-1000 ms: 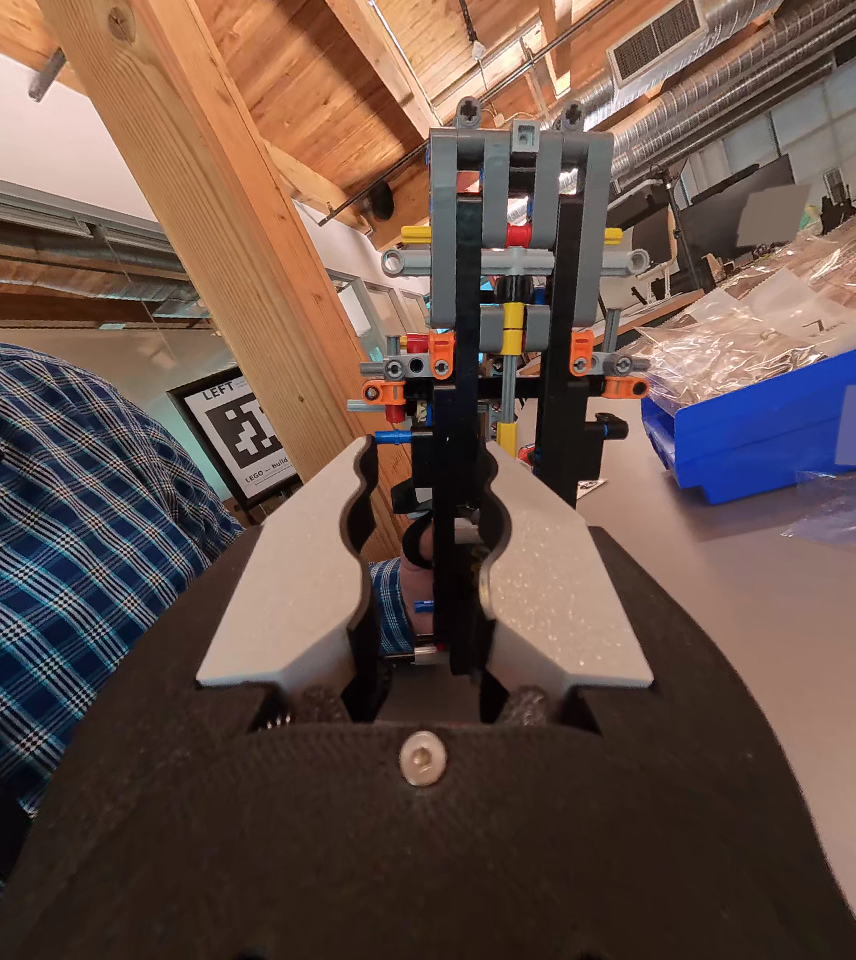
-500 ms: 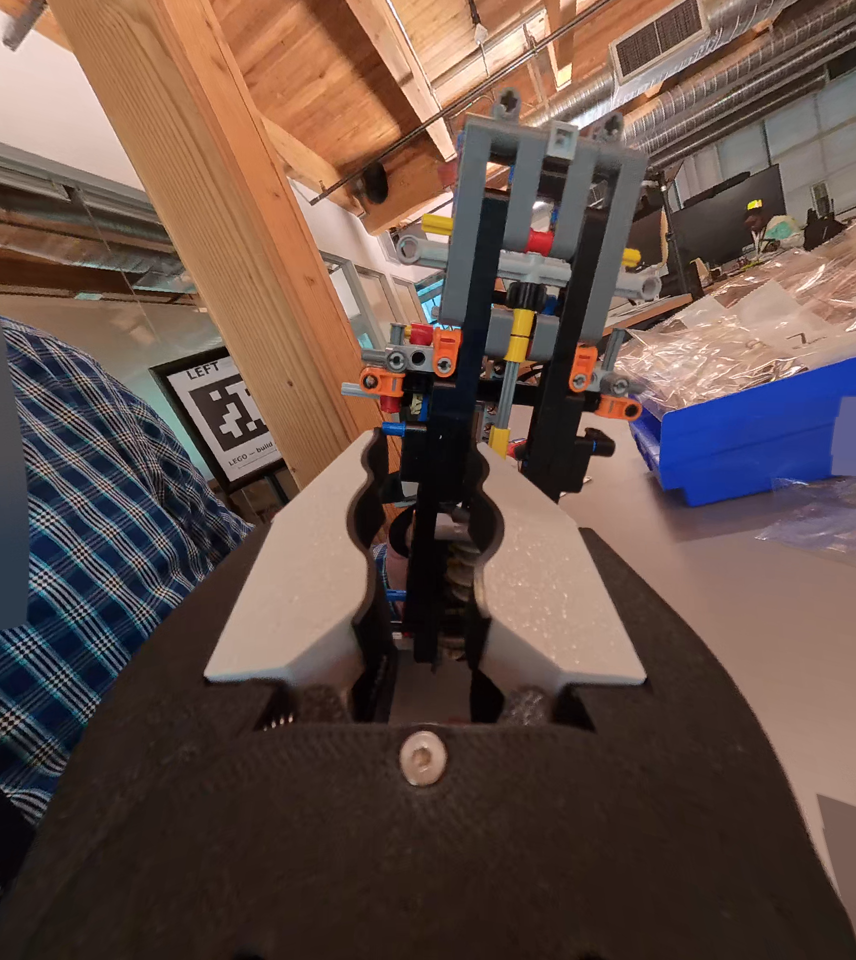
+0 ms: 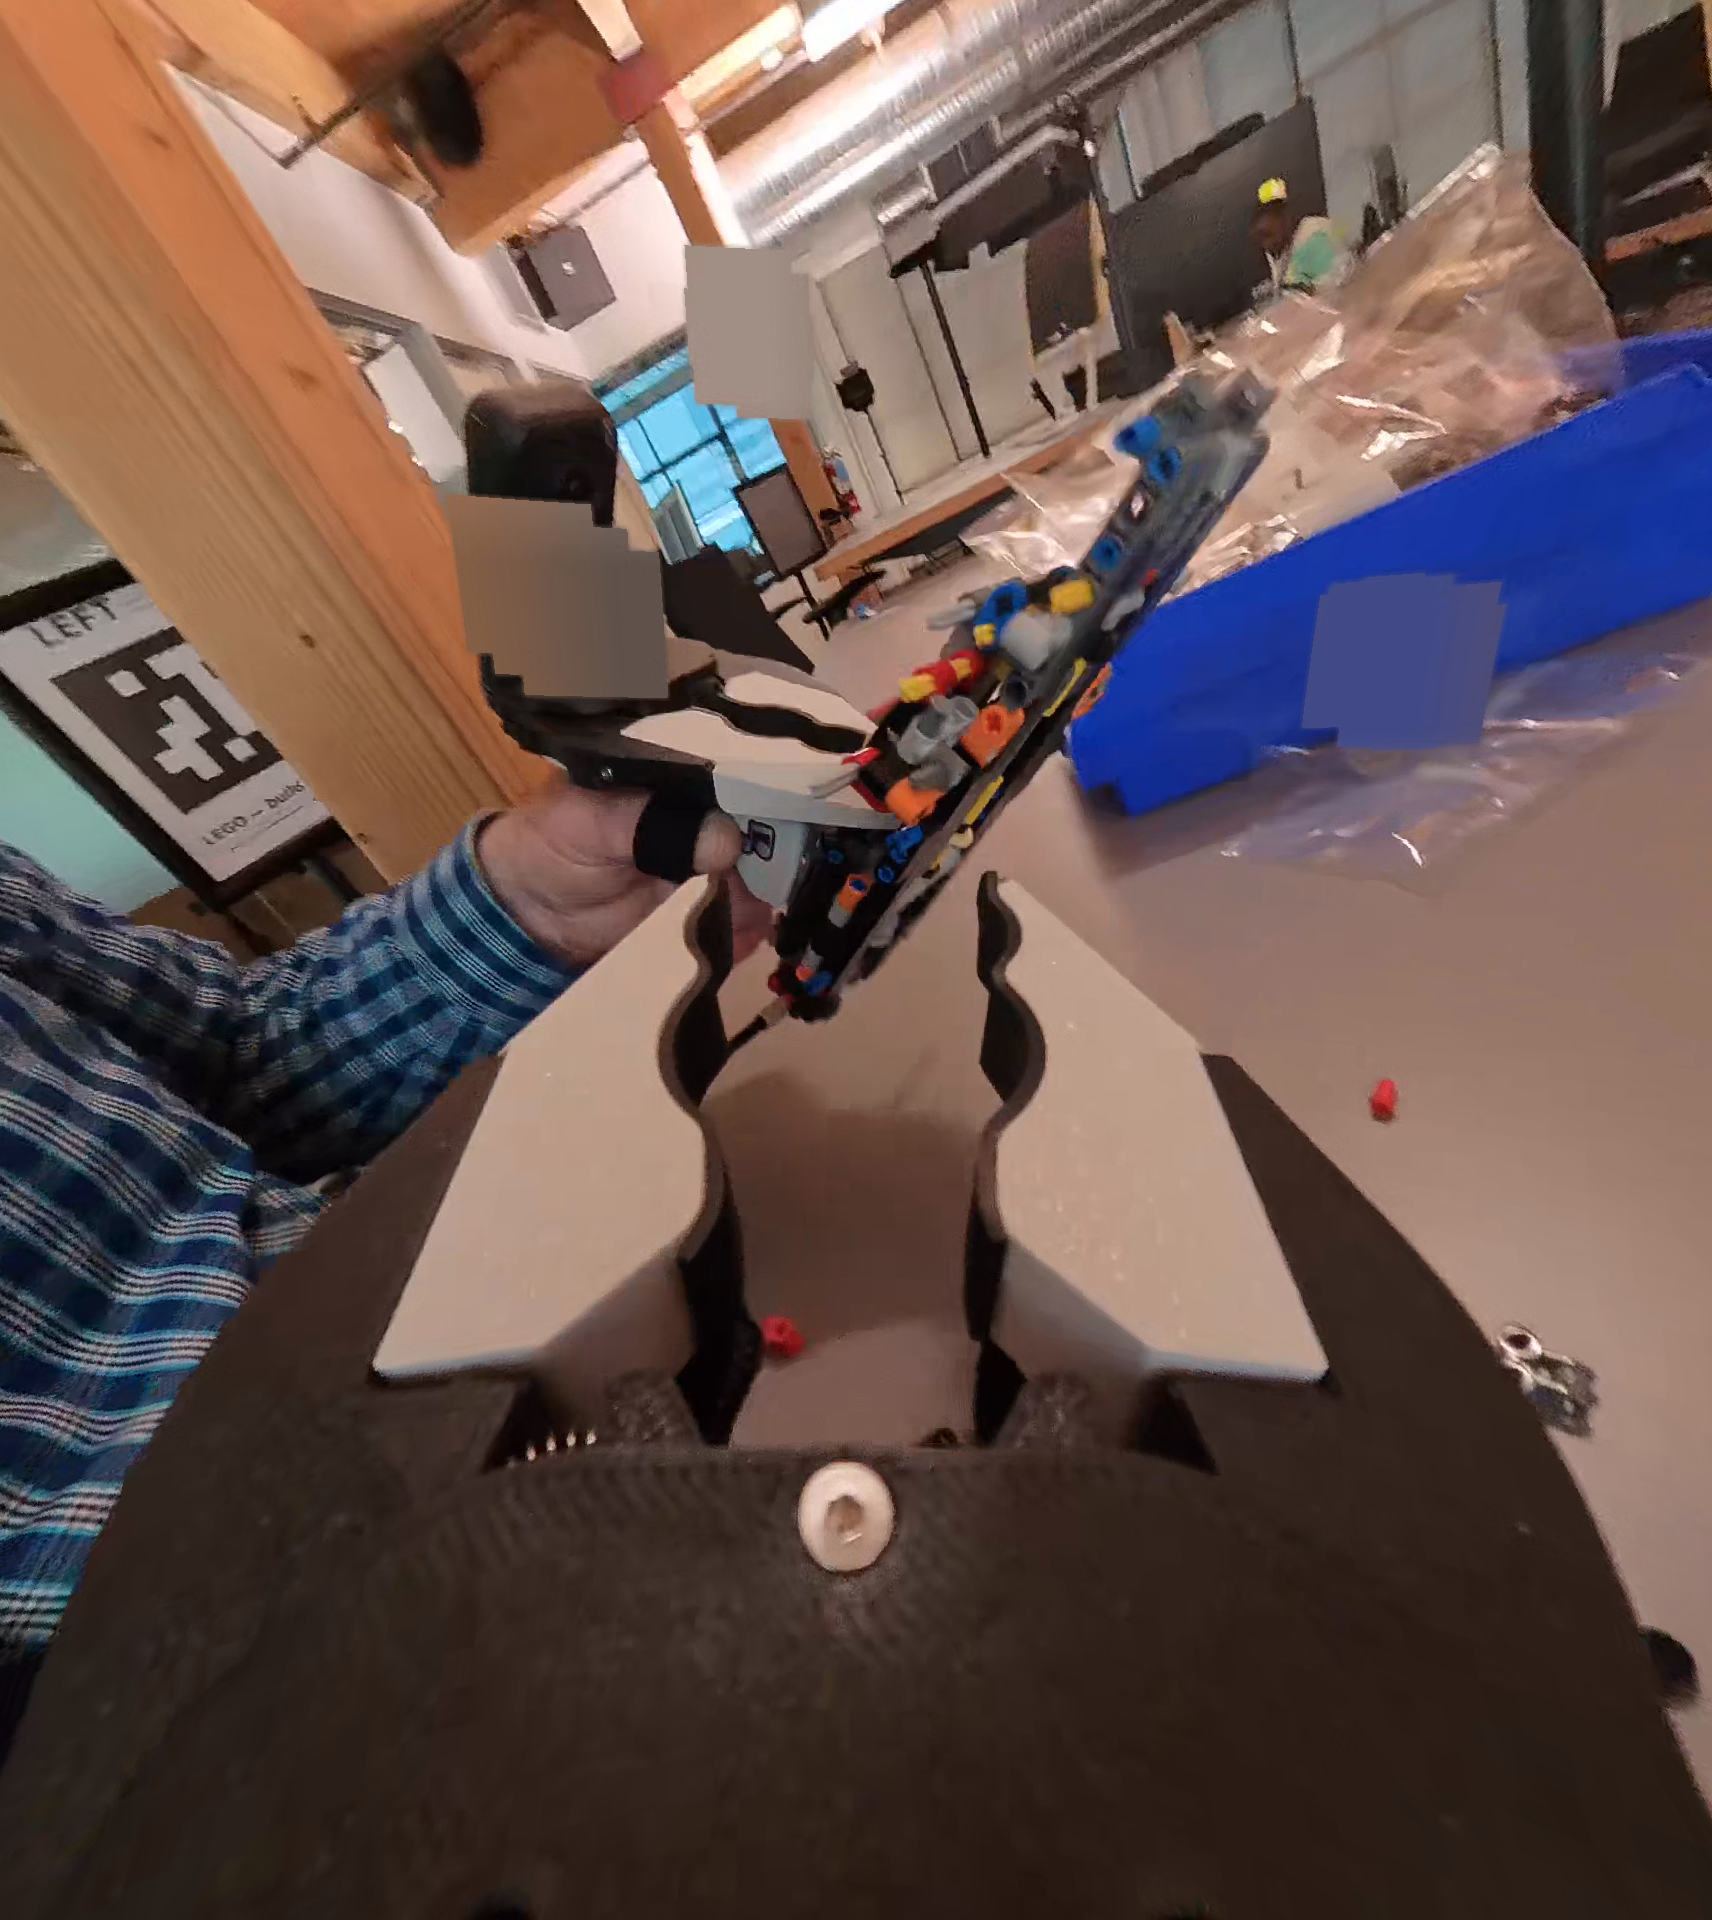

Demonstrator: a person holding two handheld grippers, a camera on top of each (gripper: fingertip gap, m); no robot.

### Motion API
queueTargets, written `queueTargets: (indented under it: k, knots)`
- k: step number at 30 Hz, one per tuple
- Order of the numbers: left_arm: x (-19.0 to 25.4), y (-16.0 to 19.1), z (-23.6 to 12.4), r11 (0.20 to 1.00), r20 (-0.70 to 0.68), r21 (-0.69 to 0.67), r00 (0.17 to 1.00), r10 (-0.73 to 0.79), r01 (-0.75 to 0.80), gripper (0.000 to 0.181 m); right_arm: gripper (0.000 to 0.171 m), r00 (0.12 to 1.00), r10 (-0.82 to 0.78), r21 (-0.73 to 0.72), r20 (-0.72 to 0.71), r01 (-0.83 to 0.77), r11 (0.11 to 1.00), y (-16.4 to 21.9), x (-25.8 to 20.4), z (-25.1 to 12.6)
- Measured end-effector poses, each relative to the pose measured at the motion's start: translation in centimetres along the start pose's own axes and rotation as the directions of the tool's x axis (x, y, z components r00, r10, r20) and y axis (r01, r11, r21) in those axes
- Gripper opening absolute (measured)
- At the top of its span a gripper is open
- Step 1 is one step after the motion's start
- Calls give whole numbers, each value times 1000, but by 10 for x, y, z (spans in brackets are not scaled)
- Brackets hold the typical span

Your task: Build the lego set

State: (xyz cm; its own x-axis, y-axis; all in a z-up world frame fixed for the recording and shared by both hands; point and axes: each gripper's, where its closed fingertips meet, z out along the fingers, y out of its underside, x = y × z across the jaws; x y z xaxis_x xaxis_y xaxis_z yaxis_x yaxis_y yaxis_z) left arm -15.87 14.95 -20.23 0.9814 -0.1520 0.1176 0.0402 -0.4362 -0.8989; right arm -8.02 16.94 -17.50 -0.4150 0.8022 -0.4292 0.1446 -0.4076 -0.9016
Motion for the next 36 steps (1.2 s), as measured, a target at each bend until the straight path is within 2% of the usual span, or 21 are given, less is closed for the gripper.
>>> queueTargets:
  k: [6,10,13,18,25,30,36]
  knots:
    - [-36,49,3,947,201,-310,967,155,-88,6,42,997,-29,-62,-72,25,998,11,13,-1]
    - [-39,81,11,889,198,-445,956,215,-107,6,41,996,-29,-89,-83,21,996,18,18,1]
    - [-41,94,15,868,196,-484,952,234,-113,7,42,995,-34,-109,-91,24,994,22,20,2]
    - [-38,84,9,915,166,-400,977,137,-61,21,42,994,-41,-133,-100,27,991,28,23,3]
    - [-40,86,-30,933,101,-358,991,87,-45,43,43,988,-66,-162,-137,44,986,34,33,0]
    - [-43,107,-37,932,95,-361,995,45,-7,51,42,987,-93,-181,-133,68,981,37,31,-2]
    - [-28,115,-33,936,66,-351,998,15,10,49,42,976,-163,-275,-145,118,954,51,33,2]
